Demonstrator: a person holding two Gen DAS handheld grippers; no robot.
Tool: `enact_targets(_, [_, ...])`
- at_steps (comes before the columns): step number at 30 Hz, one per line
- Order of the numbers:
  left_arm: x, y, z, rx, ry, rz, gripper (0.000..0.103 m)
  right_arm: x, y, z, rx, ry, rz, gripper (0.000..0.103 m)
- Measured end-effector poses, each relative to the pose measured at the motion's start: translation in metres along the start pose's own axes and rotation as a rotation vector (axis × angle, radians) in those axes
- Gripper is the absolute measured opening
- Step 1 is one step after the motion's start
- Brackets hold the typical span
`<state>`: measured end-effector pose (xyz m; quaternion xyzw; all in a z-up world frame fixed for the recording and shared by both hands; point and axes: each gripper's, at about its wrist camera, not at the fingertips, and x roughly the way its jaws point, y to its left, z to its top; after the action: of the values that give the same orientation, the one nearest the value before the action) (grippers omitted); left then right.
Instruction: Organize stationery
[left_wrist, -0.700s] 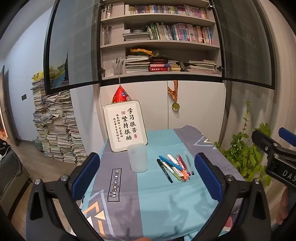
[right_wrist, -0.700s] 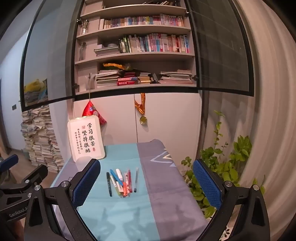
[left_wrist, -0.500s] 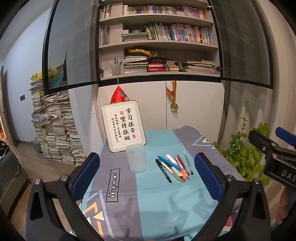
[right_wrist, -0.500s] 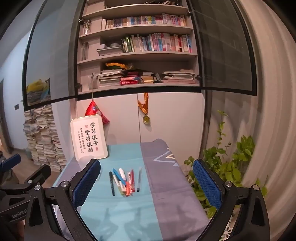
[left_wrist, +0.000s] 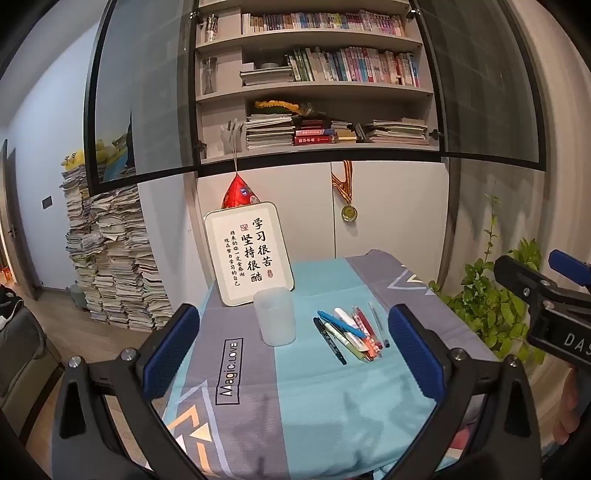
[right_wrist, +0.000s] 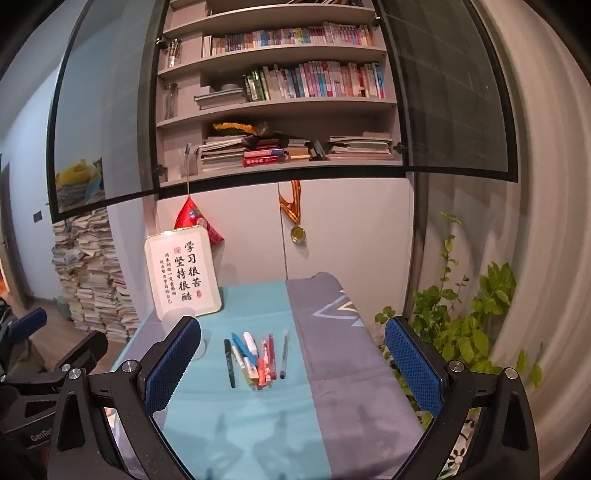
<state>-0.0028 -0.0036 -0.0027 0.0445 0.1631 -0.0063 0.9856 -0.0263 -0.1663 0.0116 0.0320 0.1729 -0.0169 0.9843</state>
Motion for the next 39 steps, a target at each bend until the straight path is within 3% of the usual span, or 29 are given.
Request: enact_targets(39, [0.005,0.003,0.0,-0.005,-0.003,0.008,0.102,0.01,0.001,-0.001,-0.006,0.007,0.03,0.1])
